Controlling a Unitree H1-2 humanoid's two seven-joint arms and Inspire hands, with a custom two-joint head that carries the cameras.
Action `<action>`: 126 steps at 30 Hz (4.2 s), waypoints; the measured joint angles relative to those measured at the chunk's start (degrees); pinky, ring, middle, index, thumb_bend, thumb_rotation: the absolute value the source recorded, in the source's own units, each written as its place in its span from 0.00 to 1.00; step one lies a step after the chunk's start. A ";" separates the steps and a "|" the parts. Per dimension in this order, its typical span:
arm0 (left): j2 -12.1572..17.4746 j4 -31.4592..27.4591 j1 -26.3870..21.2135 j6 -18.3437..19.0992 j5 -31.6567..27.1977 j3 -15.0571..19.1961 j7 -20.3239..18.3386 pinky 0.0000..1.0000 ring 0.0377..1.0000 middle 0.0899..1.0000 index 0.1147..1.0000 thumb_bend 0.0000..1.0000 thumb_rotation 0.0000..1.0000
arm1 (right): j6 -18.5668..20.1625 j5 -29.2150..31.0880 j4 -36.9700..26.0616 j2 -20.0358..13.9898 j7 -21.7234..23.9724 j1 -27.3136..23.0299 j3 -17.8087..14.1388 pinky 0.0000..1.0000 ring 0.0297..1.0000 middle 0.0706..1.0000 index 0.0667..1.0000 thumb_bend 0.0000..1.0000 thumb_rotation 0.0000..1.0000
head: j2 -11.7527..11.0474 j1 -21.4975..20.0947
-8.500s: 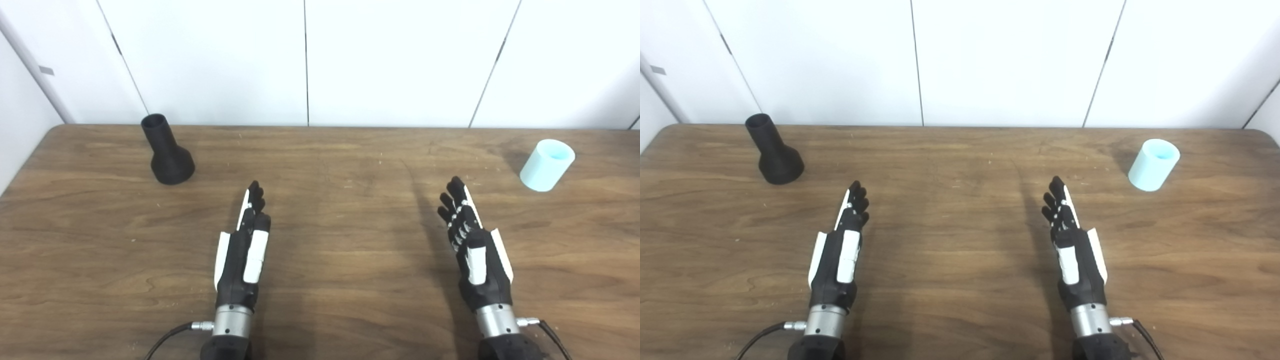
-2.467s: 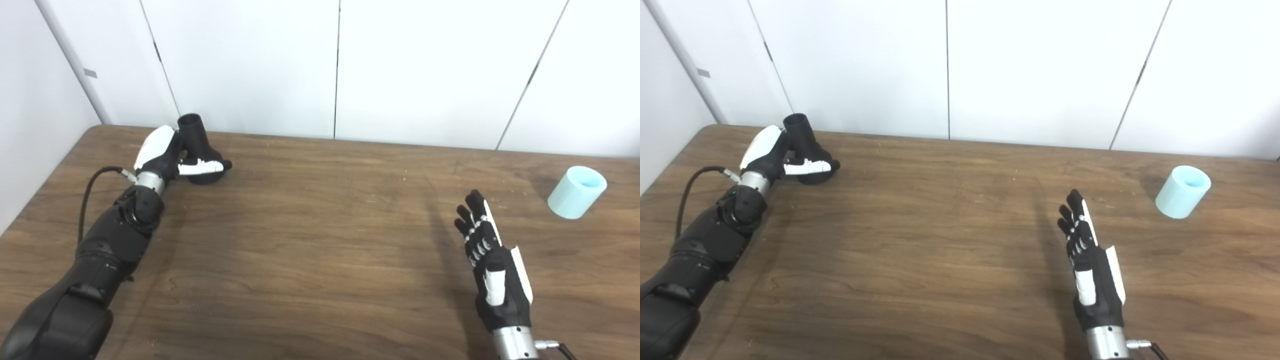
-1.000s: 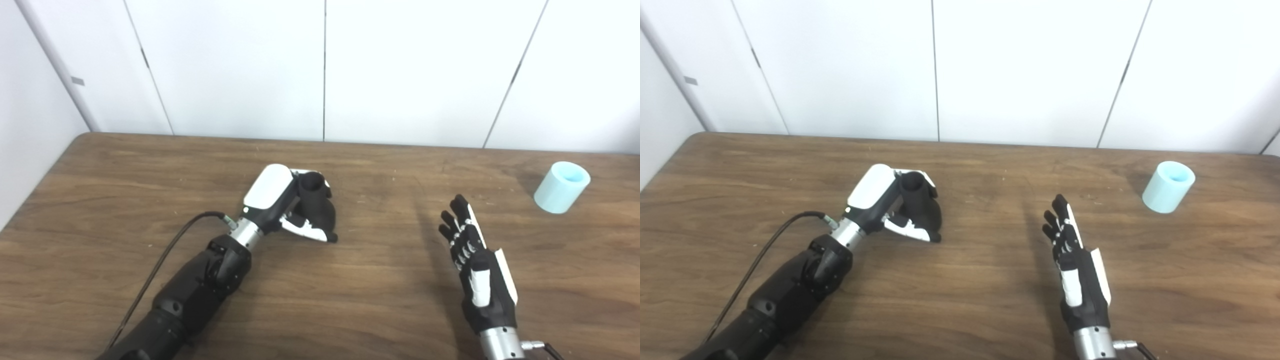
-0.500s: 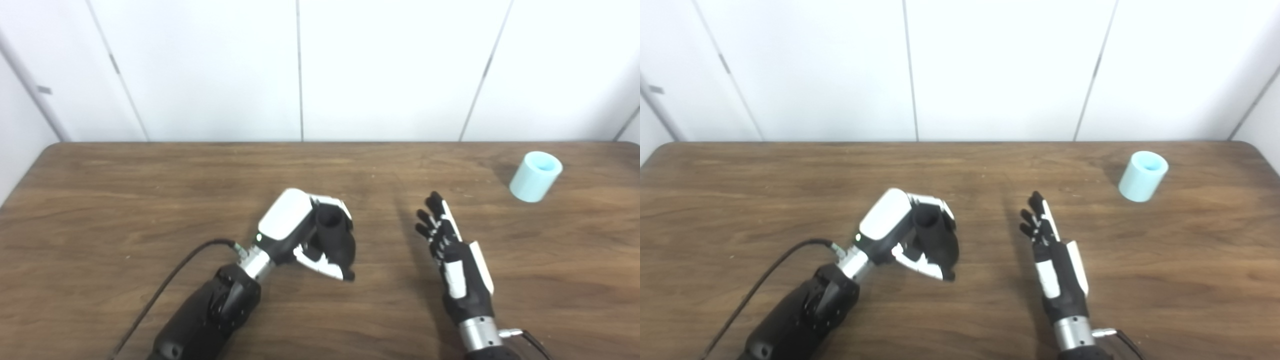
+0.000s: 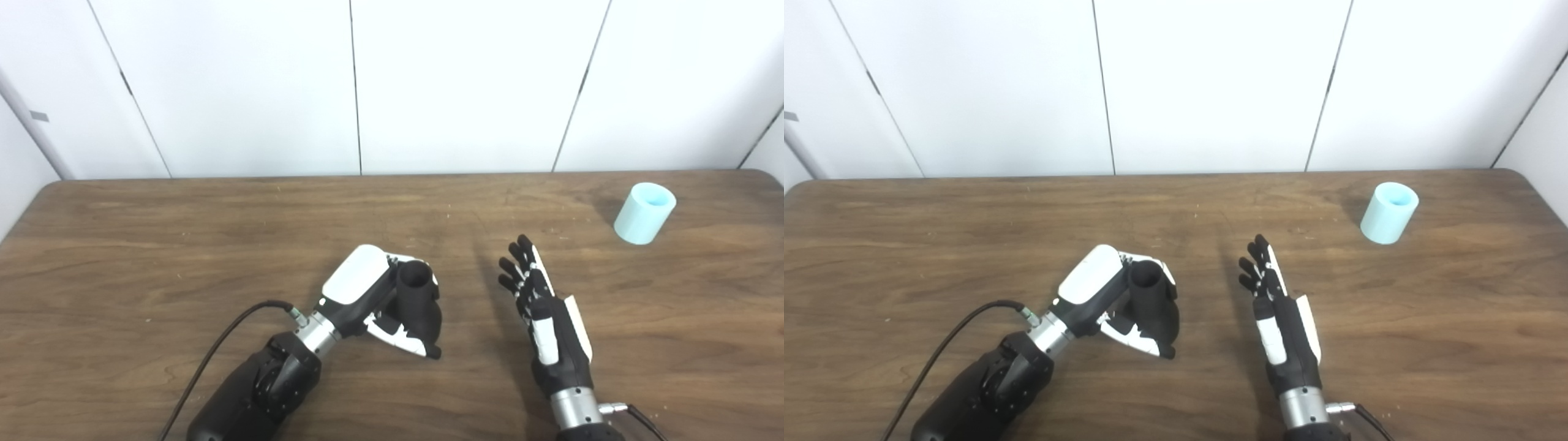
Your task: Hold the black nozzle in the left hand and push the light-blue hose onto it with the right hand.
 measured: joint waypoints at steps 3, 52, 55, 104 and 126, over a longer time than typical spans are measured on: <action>-0.03 0.00 0.04 0.76 -1.84 0.23 -2.08 0.43 0.43 0.31 0.26 0.76 0.31 | 0.47 -0.04 -0.08 0.00 -0.02 0.03 0.06 0.90 0.93 0.97 1.00 0.70 1.00 | 0.09 0.00; -0.19 1.08 -0.51 1.60 -3.92 -0.59 -4.27 0.47 0.46 0.33 0.28 0.76 0.30 | 16.56 -0.91 -14.33 -10.35 1.20 -9.47 -4.43 0.62 0.65 0.66 0.75 0.75 0.81 | 0.00 0.79; -0.26 1.07 -0.59 1.63 -3.88 -0.67 -4.29 0.47 0.47 0.34 0.28 0.76 0.30 | 16.51 -8.38 -13.41 -16.70 1.81 -15.38 -4.32 0.58 0.64 0.66 0.74 0.81 0.71 | -0.09 0.70; -0.52 1.07 -0.80 1.65 -3.76 -0.88 -3.99 0.46 0.46 0.32 0.27 0.76 0.30 | 31.33 -54.03 24.50 -29.91 32.41 -41.60 -7.46 0.69 0.83 0.87 0.82 1.00 0.11 | 0.26 0.79; -0.48 0.85 -0.76 1.74 -3.77 -0.88 -4.15 0.47 0.47 0.33 0.27 0.76 0.30 | 31.32 -55.51 25.78 -33.77 26.48 -41.35 2.80 0.05 0.12 0.19 0.45 0.53 0.11 | 1.23 0.70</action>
